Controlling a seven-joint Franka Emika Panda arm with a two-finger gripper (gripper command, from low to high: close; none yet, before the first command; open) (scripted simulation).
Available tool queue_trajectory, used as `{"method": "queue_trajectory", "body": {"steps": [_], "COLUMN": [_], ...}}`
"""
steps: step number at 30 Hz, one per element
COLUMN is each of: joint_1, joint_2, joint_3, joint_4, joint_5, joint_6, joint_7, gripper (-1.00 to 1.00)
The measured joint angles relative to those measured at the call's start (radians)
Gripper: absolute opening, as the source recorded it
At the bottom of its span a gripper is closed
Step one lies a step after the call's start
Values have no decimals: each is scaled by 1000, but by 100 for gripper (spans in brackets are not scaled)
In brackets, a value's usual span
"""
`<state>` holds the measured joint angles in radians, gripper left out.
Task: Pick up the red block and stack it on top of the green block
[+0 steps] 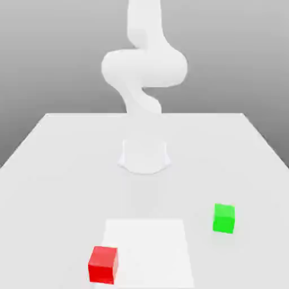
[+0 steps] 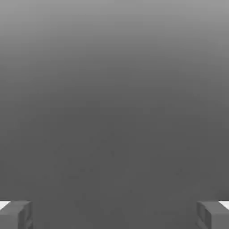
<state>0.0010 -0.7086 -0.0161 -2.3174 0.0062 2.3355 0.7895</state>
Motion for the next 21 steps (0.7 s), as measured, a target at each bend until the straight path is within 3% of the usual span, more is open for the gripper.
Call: {"method": "queue_trajectory", "body": {"steps": [21], "joint_1": [-33], "joint_2": [767], "joint_3": [-100], "joint_4": [-146], "joint_5": [56], "joint_6": [297], "joint_7": [-91], "gripper": [0]}}
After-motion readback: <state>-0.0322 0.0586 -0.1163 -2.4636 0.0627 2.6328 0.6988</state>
